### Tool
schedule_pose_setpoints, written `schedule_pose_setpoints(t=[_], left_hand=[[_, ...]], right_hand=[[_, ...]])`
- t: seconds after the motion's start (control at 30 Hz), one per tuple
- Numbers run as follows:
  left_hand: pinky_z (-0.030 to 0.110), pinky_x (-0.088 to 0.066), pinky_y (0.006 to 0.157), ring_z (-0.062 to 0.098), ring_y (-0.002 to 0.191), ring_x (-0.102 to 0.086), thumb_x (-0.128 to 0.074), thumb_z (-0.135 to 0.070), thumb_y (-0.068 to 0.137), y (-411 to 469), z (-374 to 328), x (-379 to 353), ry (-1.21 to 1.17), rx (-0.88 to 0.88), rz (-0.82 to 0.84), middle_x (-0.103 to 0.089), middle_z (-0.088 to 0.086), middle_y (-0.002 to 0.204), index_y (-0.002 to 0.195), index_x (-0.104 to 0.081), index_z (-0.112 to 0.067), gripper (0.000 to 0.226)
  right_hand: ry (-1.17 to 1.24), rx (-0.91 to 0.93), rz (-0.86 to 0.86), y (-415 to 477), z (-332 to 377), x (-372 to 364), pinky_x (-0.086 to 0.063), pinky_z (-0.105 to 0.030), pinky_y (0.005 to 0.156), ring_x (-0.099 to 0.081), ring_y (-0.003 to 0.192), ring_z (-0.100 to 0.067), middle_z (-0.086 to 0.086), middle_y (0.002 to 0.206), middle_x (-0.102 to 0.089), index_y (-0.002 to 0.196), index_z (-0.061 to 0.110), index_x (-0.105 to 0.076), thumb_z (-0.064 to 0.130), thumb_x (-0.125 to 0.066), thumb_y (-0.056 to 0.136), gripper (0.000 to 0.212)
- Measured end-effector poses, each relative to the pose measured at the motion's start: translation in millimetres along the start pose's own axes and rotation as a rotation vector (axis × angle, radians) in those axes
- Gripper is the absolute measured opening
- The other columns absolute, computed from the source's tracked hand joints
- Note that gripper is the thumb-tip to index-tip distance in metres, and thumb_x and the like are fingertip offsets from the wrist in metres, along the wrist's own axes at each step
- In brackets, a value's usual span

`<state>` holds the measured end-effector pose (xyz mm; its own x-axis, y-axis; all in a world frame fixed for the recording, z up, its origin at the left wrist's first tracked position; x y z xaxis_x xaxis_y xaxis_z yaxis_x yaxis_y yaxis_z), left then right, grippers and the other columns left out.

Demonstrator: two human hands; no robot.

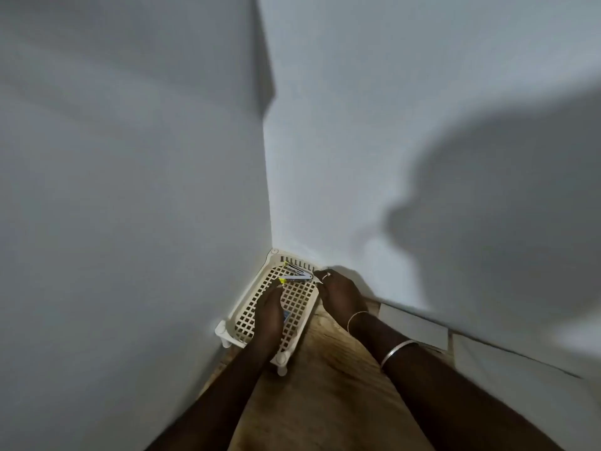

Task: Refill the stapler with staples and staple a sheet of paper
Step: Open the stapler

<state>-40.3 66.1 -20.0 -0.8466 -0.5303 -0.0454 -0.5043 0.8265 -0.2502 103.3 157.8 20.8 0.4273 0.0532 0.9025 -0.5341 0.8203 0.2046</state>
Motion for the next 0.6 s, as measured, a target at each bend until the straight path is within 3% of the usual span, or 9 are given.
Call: schedule_pose_setpoints(t=[0.07,0.17,0.3,0.4,0.5,0.6], left_hand=[[0.027,-0.058,0.068,0.021,0.085,-0.077,-0.048,-0.026,0.103,10.2,5.8,-1.1,-0.049,0.049,0.001,-0.08,0.006,0.092,0.093,-0.078,-0.025,0.032],[0.029,-0.051,0.07,-0.003,0.066,-0.073,-0.048,-0.027,0.103,24.2,14.5,-10.2,-0.164,0.168,0.012,-0.078,-0.014,0.073,0.071,-0.08,-0.039,0.047],[0.017,-0.053,0.049,-0.002,0.055,-0.07,-0.052,-0.022,0.1,34.7,21.7,-18.9,-0.342,0.262,0.004,-0.076,-0.012,0.066,0.086,-0.075,-0.02,0.028],[0.023,-0.049,0.061,0.001,0.058,-0.07,-0.049,-0.021,0.101,39.8,25.8,-20.0,-0.384,0.28,-0.017,-0.075,-0.012,0.065,0.088,-0.071,-0.018,0.025],[0.023,-0.05,0.06,0.003,0.052,-0.068,-0.049,-0.017,0.101,46.1,35.0,-18.2,-0.411,0.304,-0.039,-0.073,-0.001,0.071,0.083,-0.069,-0.014,0.026],[0.028,-0.049,0.068,0.012,0.07,-0.067,-0.051,-0.015,0.1,46.7,41.7,-15.8,-0.433,0.328,-0.045,-0.07,0.003,0.085,0.088,-0.069,-0.011,0.022]], right_hand=[[0.031,-0.014,-0.011,12.8,1.4,-8.0,-0.051,-0.036,0.101,-0.064,0.118,-0.027,-0.01,0.128,-0.067,0.134,0.012,-0.062,0.007,-0.054,0.099,0.036],[0.016,-0.034,0.014,29.2,4.0,-22.9,-0.052,-0.038,0.099,-0.064,0.115,-0.027,-0.009,0.125,-0.068,0.131,0.012,-0.064,0.003,-0.057,0.094,0.038],[-0.026,-0.015,0.088,42.9,4.3,-44.4,-0.05,-0.039,0.098,-0.061,0.116,-0.029,-0.01,0.124,-0.066,0.131,0.013,-0.063,0.002,-0.054,0.094,0.04],[-0.075,0.0,0.165,53.2,2.8,-60.2,-0.049,-0.038,0.099,-0.058,0.12,-0.03,-0.013,0.126,-0.062,0.134,0.013,-0.061,0.0,-0.053,0.092,0.044],[-0.108,-0.02,0.189,59.4,4.4,-70.6,-0.05,-0.036,0.096,-0.058,0.117,-0.03,-0.012,0.122,-0.06,0.127,0.013,-0.065,0.002,-0.055,0.092,0.038],[-0.169,-0.003,0.193,64.4,7.5,-79.7,-0.048,-0.036,0.101,-0.056,0.121,-0.031,-0.014,0.123,-0.061,0.124,0.01,-0.067,0.0,-0.061,0.088,0.039]])
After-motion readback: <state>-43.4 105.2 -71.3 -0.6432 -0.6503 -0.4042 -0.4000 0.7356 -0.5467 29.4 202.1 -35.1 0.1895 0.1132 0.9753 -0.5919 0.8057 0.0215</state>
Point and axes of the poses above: each hand's wrist, its own y-axis towards the middle knuckle, its own x-axis out of the back of the hand, z = x × y, the point moved 8 cm from there along y, towards the middle knuckle
